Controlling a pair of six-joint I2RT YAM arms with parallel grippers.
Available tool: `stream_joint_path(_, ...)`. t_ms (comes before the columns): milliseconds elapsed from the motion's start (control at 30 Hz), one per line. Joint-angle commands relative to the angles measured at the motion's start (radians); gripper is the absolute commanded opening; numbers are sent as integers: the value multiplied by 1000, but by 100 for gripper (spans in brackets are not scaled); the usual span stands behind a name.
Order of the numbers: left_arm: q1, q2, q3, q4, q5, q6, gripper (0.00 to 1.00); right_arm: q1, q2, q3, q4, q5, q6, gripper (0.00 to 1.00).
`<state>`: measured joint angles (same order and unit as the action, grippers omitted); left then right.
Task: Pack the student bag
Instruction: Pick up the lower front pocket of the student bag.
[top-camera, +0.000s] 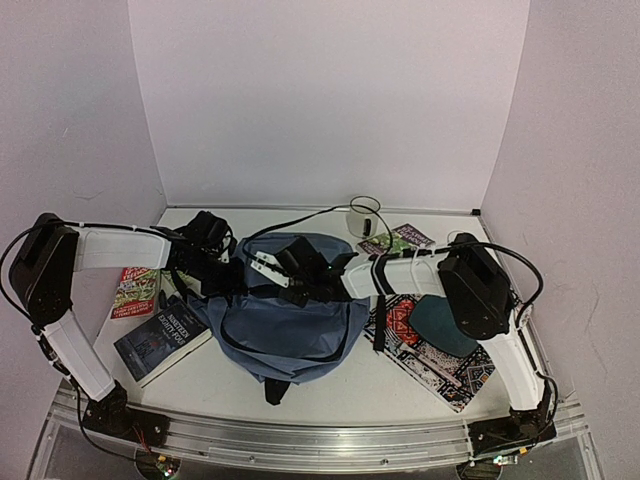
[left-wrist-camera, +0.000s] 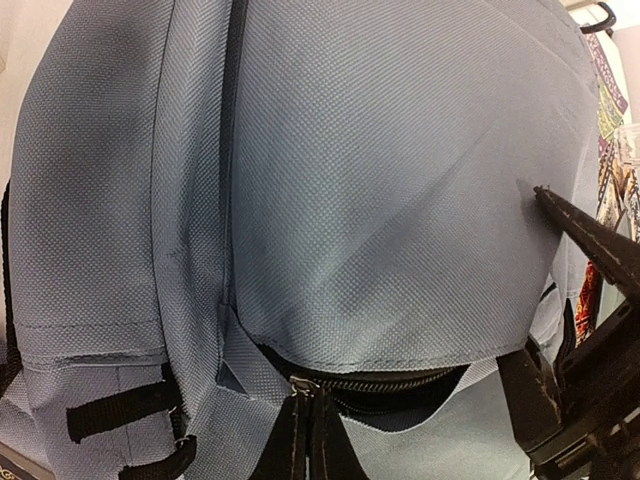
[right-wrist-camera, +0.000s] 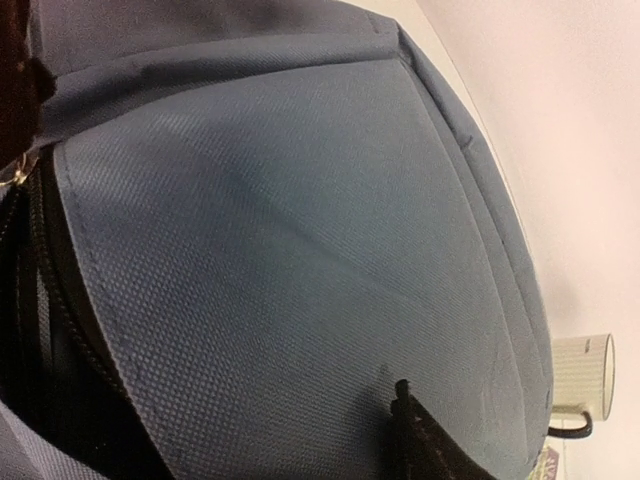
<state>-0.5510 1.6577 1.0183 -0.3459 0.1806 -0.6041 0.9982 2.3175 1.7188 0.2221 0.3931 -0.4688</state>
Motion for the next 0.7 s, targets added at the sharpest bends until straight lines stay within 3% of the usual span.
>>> stream_joint_path(0, -3, -21, 0, 23, 1, -8, 0, 6, -116, -33, 57, 51, -4, 34)
stream_joint_path(100, -3, -23, 8, 22, 4, -10, 0, 11, -137, -34, 57, 57, -7, 20)
stream_joint_path(267, -2, -48, 33, 16, 3, -15, 2, 20, -168, -10, 20, 26, 26, 9)
stream_joint_path(400, 4, -107, 57, -11, -51, -5, 13, 21, -172, 23, -39, 6, 80, 0)
stream_joint_path(667, 46, -209, 61, -129, -247, 39, 41, 20, -160, 61, -129, -6, 186, 0)
